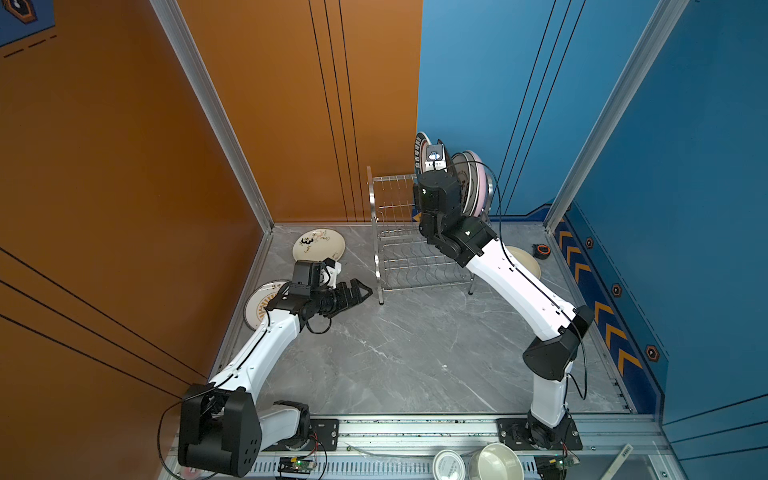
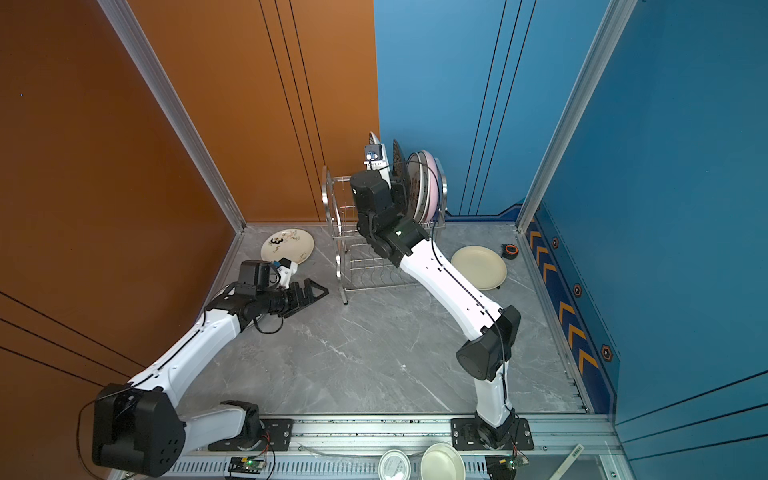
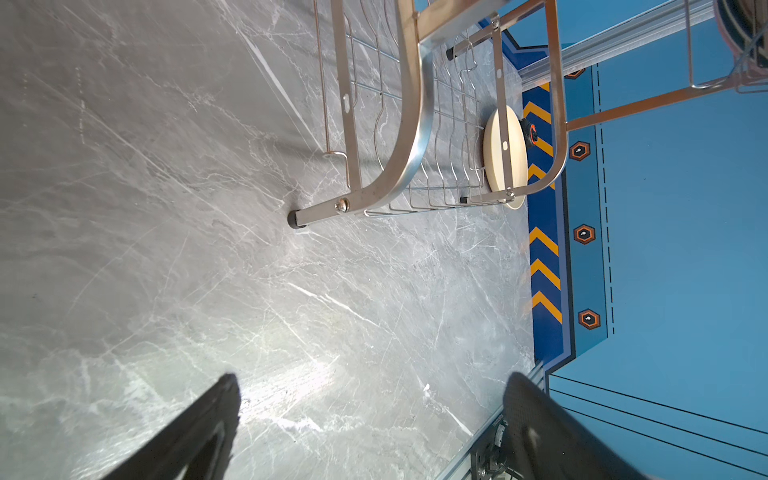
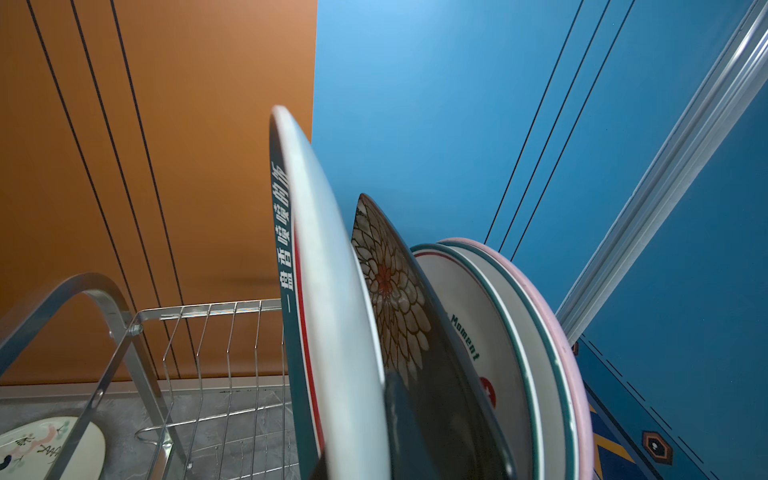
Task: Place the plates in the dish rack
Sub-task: 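Lower the green-rimmed plate into the rack slot beside the floral plate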
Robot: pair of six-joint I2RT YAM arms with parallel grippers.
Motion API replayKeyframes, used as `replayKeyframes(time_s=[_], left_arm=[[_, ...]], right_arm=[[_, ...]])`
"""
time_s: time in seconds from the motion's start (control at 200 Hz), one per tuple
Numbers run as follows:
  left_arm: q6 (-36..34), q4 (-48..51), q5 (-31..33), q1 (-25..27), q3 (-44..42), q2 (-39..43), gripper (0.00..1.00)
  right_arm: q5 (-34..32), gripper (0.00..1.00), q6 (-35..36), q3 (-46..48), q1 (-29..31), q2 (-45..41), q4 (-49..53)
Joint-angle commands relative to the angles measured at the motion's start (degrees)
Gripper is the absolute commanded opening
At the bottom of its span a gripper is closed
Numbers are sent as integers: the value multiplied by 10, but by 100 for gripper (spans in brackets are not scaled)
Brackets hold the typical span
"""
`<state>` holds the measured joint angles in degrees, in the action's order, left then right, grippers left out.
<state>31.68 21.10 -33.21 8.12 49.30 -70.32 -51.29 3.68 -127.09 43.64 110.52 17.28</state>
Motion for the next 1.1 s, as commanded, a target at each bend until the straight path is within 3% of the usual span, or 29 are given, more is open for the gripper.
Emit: replayKeyframes(time_s=[0.0,1.096], left_arm=[[-11,10,-9,-7,8,-3,99],[-8,4,-13,-20,0,-4,98]], right_arm=[[-12,0,7,-25,-6,4,-34],[-3,0,-52,29,-30,19,18]])
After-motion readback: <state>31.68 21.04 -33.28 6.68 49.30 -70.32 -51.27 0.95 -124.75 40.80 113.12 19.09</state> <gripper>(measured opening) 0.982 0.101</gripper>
